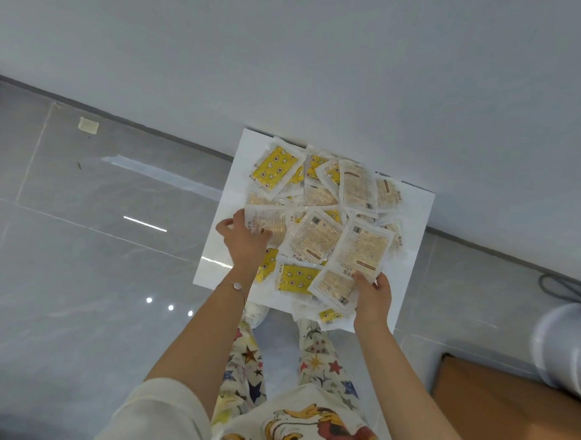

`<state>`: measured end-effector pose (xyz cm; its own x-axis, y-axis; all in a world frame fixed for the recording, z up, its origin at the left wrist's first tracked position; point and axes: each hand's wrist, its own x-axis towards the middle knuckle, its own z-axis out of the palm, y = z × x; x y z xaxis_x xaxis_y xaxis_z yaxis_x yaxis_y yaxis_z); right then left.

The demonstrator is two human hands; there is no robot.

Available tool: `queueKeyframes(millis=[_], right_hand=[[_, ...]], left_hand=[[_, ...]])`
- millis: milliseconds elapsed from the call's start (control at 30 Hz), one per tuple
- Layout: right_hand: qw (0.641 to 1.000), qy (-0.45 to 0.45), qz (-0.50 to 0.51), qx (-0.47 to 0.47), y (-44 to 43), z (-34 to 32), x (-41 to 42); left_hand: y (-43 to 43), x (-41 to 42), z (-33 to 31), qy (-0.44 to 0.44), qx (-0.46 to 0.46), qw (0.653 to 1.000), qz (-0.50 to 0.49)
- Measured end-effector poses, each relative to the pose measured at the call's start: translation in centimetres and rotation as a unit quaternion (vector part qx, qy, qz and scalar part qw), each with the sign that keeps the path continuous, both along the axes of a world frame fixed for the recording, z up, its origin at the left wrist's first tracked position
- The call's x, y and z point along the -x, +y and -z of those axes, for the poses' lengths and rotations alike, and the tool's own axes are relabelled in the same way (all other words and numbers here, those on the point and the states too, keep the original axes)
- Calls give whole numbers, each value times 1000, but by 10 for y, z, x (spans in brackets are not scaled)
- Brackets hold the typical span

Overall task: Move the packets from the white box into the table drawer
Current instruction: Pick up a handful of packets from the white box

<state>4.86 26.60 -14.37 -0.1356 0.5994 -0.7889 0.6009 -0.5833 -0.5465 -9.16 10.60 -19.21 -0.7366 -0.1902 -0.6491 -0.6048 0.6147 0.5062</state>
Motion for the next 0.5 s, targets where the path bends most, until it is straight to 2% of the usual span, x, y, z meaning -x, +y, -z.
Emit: queueKeyframes(millis=[300, 500], right_hand=[[1000, 1, -6, -4, -5, -4, 5], [999, 21, -12, -41, -7, -18, 7]], left_hand=[[5, 0, -1, 13, 25, 997, 71], [-2, -3, -19, 13, 42, 998, 38]])
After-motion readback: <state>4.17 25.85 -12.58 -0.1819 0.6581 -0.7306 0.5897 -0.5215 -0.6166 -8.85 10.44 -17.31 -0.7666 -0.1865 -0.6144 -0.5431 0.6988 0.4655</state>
